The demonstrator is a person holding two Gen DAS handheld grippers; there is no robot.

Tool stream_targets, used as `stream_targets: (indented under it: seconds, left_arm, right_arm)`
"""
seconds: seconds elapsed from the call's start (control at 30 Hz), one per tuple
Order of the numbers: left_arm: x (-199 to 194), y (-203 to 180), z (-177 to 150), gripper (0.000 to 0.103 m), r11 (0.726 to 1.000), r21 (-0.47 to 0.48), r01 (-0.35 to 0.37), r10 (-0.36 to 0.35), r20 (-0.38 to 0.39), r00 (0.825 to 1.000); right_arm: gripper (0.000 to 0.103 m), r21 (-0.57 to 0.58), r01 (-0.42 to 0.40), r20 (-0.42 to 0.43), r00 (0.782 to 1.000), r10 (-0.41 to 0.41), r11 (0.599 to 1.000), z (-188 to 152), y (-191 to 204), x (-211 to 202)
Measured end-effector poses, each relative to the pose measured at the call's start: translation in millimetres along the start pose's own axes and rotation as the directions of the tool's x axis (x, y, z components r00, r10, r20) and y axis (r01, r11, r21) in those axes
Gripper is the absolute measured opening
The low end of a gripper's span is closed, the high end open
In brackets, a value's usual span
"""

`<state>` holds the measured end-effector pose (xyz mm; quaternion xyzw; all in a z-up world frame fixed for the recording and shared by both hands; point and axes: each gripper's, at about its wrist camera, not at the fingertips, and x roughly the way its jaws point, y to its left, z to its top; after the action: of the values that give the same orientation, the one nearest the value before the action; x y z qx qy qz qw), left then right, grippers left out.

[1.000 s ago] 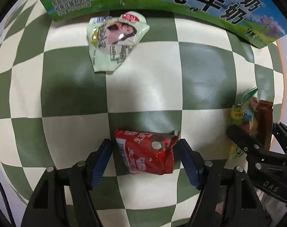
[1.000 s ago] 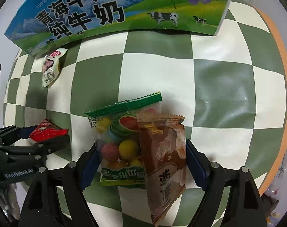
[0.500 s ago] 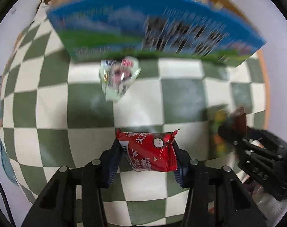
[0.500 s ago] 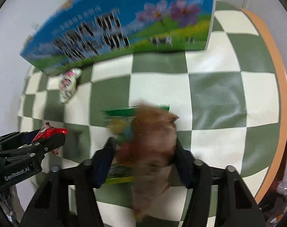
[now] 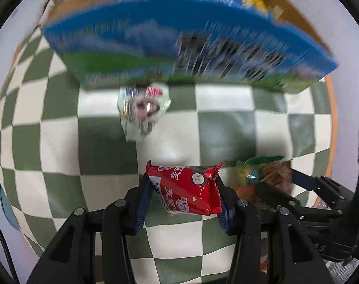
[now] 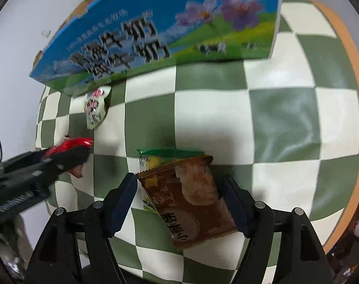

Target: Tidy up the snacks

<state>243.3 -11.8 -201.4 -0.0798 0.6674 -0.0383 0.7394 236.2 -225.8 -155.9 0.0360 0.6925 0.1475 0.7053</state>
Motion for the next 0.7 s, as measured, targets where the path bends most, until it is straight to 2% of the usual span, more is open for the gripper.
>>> stream_targets:
  seconds: [0.23, 0.3, 0.4, 0.47, 0.5, 0.6, 0.7]
  left_arm:
    - [28.6, 8.5, -15.5, 0.045, 1.0, -0.02, -0.006, 0.005, -0.065, 0.998]
    - [32.0, 9.1, -20.7, 0.045, 1.0, -0.024, 0.001, -0.003, -0.074, 0.997]
    - [34.8, 9.3, -28.1, 0.045, 1.0, -0.022, 0.003, -0.004, -0.081, 0.997]
    - [36.8, 9.2, -32.7, 0.045, 1.0, -0.014, -0.003, 0.002, -0.084, 0.996]
    - [38.2, 9.4, -34.7, 0.045, 1.0, -0.013, -0.003, 0.002, -0.087, 0.996]
    - [43.5, 12.2, -43.9, 0.045, 1.0, -0.016, -0.01, 0.009, -0.091, 0.996]
    - [47.0, 16.9, -48.9, 0.045, 0.999, -0.027, -0.023, 0.02, -0.086, 0.996]
  right_arm:
    - [0.076, 0.025, -0.002, -0.025, 1.0, 0.003, 1.0, -13.0, -7.0, 7.6]
    - [0.076, 0.011, -0.024, -0.05, 0.998, 0.024, 1.0, -23.0, -9.1, 9.0]
    - [0.076, -0.013, -0.014, -0.089, 0.996, 0.012, 1.0, -42.8, -12.6, 14.1]
    - [0.076, 0.009, -0.014, -0.103, 0.995, 0.015, 1.0, -56.0, -17.4, 17.2]
    - [0.076, 0.028, -0.026, -0.097, 0.995, 0.028, 0.999, -61.1, -19.1, 16.8]
    - [0.076, 0.116, -0.088, -0.011, 0.996, 0.09, 0.989, -63.1, -25.1, 3.1]
    - [0.076, 0.108, -0.117, 0.039, 0.993, 0.113, 0.987, -45.3, -14.8, -1.0]
